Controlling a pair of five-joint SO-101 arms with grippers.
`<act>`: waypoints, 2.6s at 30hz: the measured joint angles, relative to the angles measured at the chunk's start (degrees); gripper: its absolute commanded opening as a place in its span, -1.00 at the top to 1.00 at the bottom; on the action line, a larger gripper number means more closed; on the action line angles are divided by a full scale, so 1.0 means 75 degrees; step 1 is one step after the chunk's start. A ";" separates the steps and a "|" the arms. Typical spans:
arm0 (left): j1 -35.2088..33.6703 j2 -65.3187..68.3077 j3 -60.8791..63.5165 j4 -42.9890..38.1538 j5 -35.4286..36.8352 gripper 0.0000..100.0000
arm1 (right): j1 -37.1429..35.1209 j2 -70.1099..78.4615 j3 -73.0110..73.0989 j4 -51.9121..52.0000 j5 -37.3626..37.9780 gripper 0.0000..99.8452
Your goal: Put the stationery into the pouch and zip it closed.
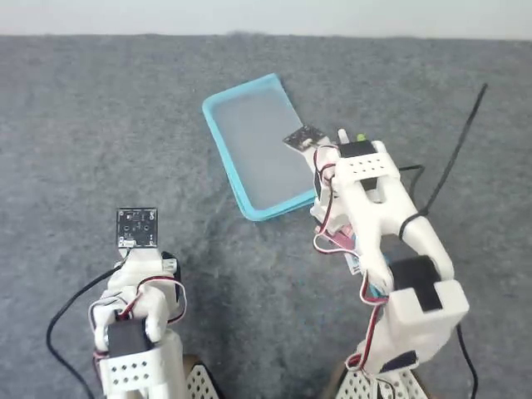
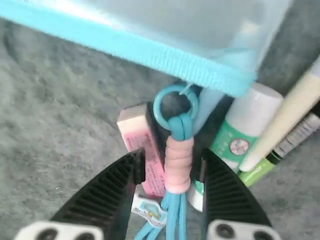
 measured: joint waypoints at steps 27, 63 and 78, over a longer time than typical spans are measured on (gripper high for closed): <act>0.0000 0.0000 0.0000 0.0000 0.0000 0.85 | 0.0152 0.0867 -0.3927 0.2719 -0.0598 0.99; 0.0000 0.0000 0.0000 0.0000 0.0000 0.85 | -0.2227 0.0375 0.0375 -0.0012 -0.1911 0.89; 0.0000 0.0000 0.0000 0.0000 0.0000 0.85 | -0.1641 -0.1453 0.1840 -0.1008 -0.1993 0.99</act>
